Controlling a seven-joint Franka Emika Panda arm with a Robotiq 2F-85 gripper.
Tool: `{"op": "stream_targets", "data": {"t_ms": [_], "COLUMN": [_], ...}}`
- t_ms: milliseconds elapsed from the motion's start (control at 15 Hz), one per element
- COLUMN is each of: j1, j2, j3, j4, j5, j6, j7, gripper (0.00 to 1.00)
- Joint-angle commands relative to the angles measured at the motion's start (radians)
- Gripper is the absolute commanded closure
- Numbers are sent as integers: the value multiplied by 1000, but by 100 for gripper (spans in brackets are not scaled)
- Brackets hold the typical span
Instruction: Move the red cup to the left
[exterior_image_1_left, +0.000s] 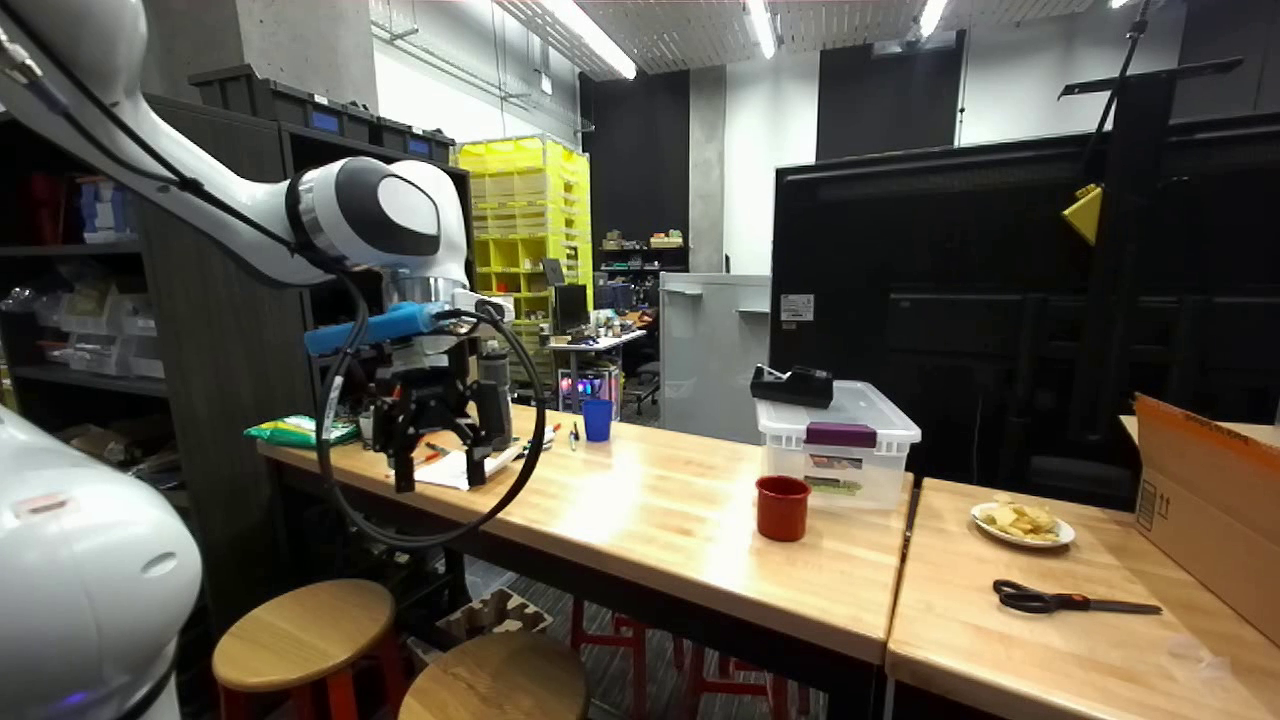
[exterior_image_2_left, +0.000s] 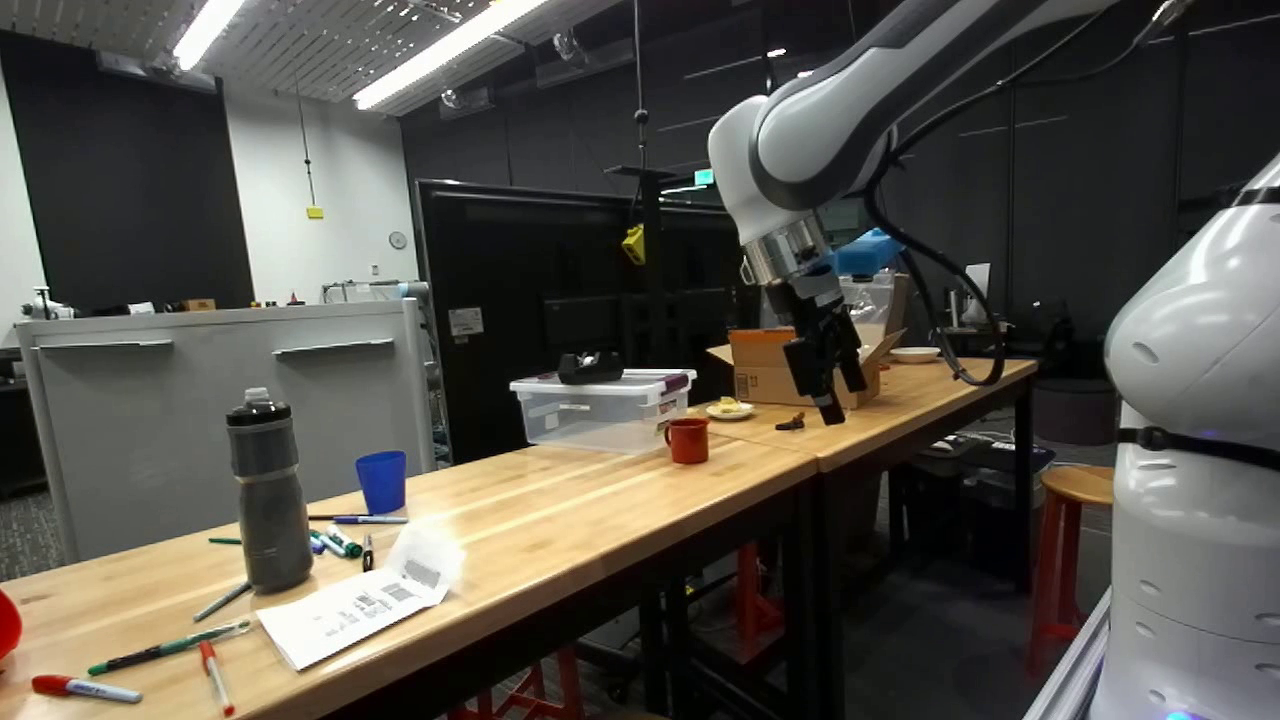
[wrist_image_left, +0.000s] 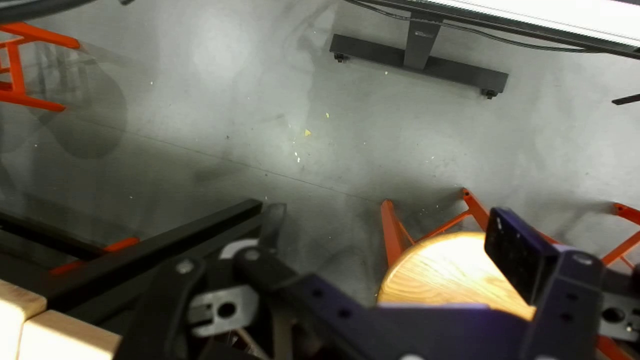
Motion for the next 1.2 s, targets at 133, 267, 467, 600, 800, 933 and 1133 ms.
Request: {"op": "stream_targets", "data": {"t_ms": [133, 267, 467, 600, 800, 933, 1133], "j1": [24, 24, 24, 24, 24, 26, 7], "j2": [3, 3, 3, 3, 3, 9, 11], "j3": [-22, -22, -22, -22, -22, -26, -63], "j4": [3, 3, 3, 3, 3, 10, 38], "j5": [-11, -11, -11, -11, -11, -8, -23], "j6": [-5, -5, -5, -5, -5, 0, 50], "j7": [12, 12, 12, 12, 12, 8, -15], "gripper": [0, 0, 0, 0, 0, 0, 0]}}
